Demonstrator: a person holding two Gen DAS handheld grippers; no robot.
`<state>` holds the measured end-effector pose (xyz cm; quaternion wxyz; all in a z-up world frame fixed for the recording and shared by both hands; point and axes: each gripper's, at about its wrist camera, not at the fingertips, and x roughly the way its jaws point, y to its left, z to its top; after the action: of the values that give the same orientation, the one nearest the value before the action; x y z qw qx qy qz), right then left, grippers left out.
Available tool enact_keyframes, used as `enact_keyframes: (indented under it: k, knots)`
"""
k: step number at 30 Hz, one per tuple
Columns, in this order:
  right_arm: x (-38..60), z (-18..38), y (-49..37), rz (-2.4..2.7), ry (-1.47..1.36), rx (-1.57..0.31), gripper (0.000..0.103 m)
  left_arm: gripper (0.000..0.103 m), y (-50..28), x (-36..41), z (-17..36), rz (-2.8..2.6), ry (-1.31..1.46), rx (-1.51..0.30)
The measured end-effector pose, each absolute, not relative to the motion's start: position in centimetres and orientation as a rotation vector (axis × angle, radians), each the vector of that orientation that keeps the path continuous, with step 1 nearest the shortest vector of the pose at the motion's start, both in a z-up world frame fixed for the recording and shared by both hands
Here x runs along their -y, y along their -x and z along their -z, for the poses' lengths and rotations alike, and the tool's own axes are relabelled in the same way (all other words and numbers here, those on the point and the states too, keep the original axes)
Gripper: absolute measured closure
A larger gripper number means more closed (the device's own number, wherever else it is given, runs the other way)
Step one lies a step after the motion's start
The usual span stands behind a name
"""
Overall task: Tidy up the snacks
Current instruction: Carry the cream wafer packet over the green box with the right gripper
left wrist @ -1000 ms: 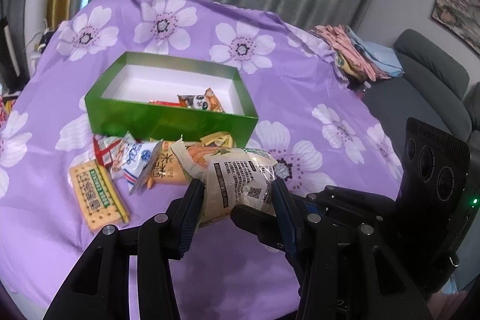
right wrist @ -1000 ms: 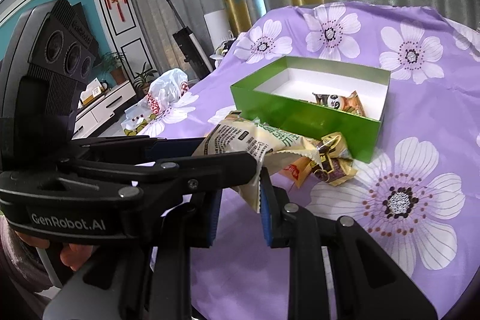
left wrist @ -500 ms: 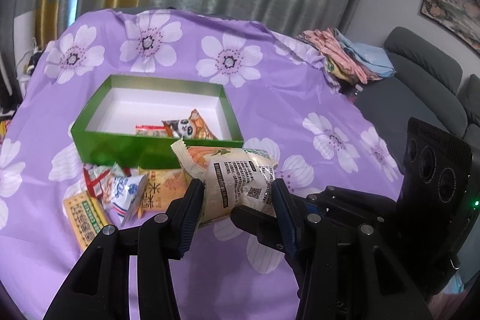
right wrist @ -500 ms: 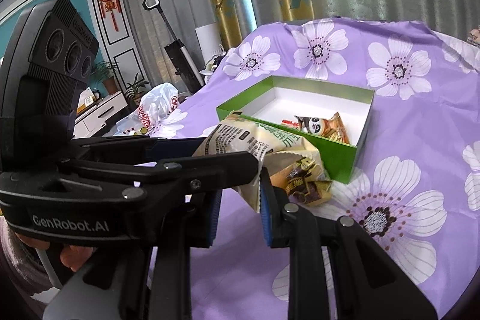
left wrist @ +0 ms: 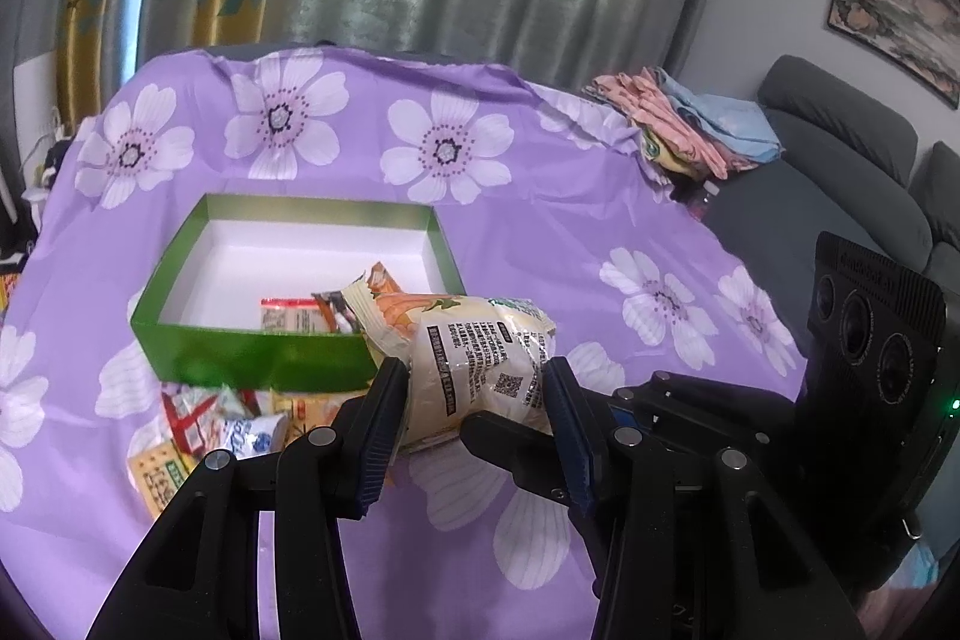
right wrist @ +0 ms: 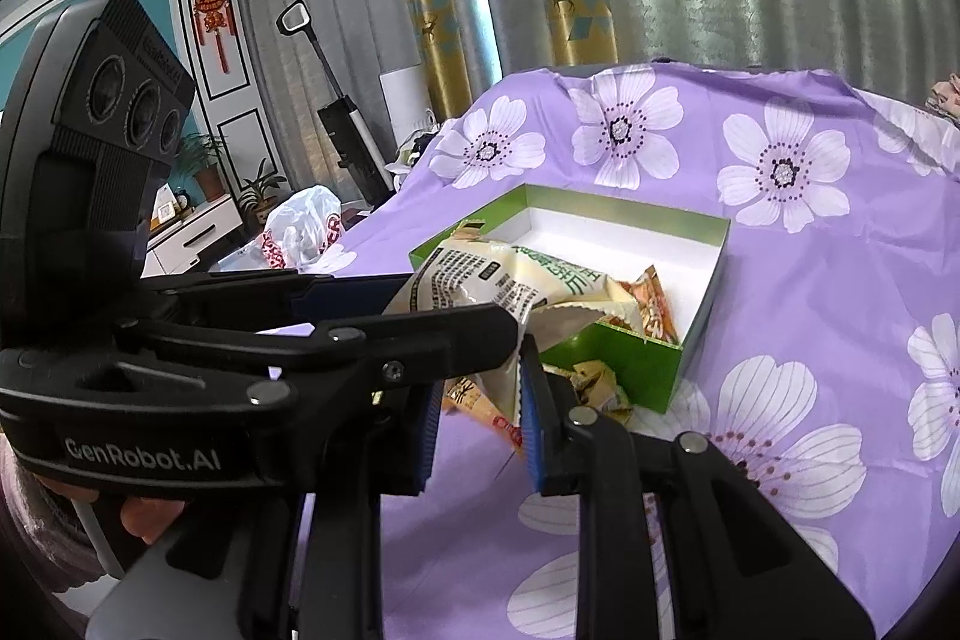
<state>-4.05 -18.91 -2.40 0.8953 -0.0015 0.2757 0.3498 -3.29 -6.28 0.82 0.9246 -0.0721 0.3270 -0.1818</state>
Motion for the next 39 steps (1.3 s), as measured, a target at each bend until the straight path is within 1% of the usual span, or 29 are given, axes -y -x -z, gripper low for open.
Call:
enact_keyframes:
  k: [12, 39]
  knots:
    - [18.7, 2.3, 2.2, -0.708, -0.006, -0.571, 0.079, 0.055, 1.9, 6.3, -0.7, 0.378, 0.137, -0.667]
    - [17.1, 3.6, -5.6, -0.683, -0.022, -0.618, 0.079, 0.055, -6.3, 4.7, 1.4, 0.378, 0.168, -0.697]
